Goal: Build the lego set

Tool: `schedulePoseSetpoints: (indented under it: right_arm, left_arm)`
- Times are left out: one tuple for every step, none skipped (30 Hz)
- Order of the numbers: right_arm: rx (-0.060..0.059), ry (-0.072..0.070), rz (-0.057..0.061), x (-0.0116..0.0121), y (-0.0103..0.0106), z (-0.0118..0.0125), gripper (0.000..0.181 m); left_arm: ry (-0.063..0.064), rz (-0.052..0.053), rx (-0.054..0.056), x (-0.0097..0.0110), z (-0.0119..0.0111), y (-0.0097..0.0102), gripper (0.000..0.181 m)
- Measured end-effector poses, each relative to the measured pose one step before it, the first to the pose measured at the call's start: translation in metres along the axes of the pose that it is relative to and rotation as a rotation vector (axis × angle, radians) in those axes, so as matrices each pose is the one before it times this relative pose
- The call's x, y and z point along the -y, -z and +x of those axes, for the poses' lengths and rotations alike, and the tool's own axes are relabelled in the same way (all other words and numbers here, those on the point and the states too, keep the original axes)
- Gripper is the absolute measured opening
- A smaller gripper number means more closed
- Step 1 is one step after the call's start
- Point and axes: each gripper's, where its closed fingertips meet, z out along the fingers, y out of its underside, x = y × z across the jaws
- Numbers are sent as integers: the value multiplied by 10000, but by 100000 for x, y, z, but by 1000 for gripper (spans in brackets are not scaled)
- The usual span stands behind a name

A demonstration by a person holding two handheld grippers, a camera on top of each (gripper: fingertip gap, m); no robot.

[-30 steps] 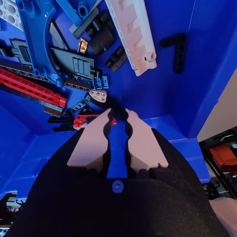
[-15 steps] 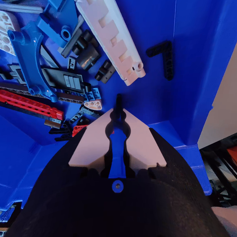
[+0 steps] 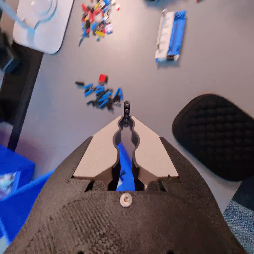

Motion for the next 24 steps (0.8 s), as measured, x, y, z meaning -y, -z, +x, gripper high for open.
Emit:
schedulePoseSetpoints:
  right_arm:
    - [17, 40, 52, 60, 53, -44, 18]
    - [23, 60, 50, 58, 53, -79, 18]
    - [26, 86, 37, 57, 27, -116, 18]
    - [21, 117, 5, 13, -1, -146, 18]
    - [33, 146, -20, -10, -36, -178, 18]
    - [21, 163, -41, -51, -40, -167, 18]
    - [22, 180, -48, -63, -53, -172, 18]
    - [29, 185, -48, -77, -65, -176, 18]
    - [4, 172, -59, -109, -62, -121, 18]
    - [-22, 150, -60, -103, -48, -62, 18]
    - [-13, 129, -41, -72, -32, -67, 18]
    - [-16, 114, -26, -23, -9, -79, 18]
    - [-29, 130, -35, -25, -13, -86, 17]
    - [-17, 167, -61, -48, -44, -134, 17]
    - [14, 190, -68, -58, -66, -208, 17]
    - [20, 184, -87, -92, -94, -210, 16]
    - [14, 152, -111, -134, -115, -173, 16]
    - [17, 128, -104, -114, -102, -143, 16]
    - [11, 113, -78, -77, -91, -122, 16]
    - [16, 84, -60, -74, -66, -92, 16]
    - [16, 52, -43, -58, -44, -73, 16]
    - [3, 24, -20, -39, -23, -25, 16]
    - [10, -6, 7, 3, 1, 1, 16]
    - [29, -22, 20, 16, 14, -2, 16]
  left_arm:
    - [-264, 287, -393, 1570, 1910, -1368, 5]
    - [-202, 319, -405, 1515, 1821, -1571, 5]
    - [-96, 405, -488, 1546, 1813, -1703, 5]
    - [0, 449, -485, 1512, 1625, -1810, 5]
    - [-1, 380, -366, 1273, 1266, -1885, 5]
    - [-13, 160, -326, 816, 1010, -1927, 5]
    - [41, -59, -340, 425, 834, -1873, 5]
    - [35, -87, -165, 420, 489, -1703, 5]
    - [-100, -50, -62, 442, 397, -1414, 5]
    - [-182, -166, -160, 235, 545, -1144, 5]
    - [-144, -194, -71, 155, 341, -884, 5]
    - [-108, -81, 41, 212, 154, -620, 5]
    - [-108, -56, -86, 105, 364, -472, 5]
    - [-98, -54, -60, -56, 318, -384, 5]
    - [-47, -6, 172, -89, -57, -287, 5]
    - [-16, 60, 149, -65, -51, -216, 5]
    - [34, 165, -22, 92, 157, -95, 5]
    - [66, 120, -88, 35, 199, -41, 5]
    - [52, 110, 20, -8, -17, 2, 5]
    - [10, 126, 23, -35, -56, 21, 5]
    - [33, 150, -18, -39, -33, 40, 5]
    - [45, 144, -46, -47, -20, 50, 5]
    - [10, 116, -25, -93, -63, 108, 5]
    - [-38, 76, 12, -131, -91, 164, 5]
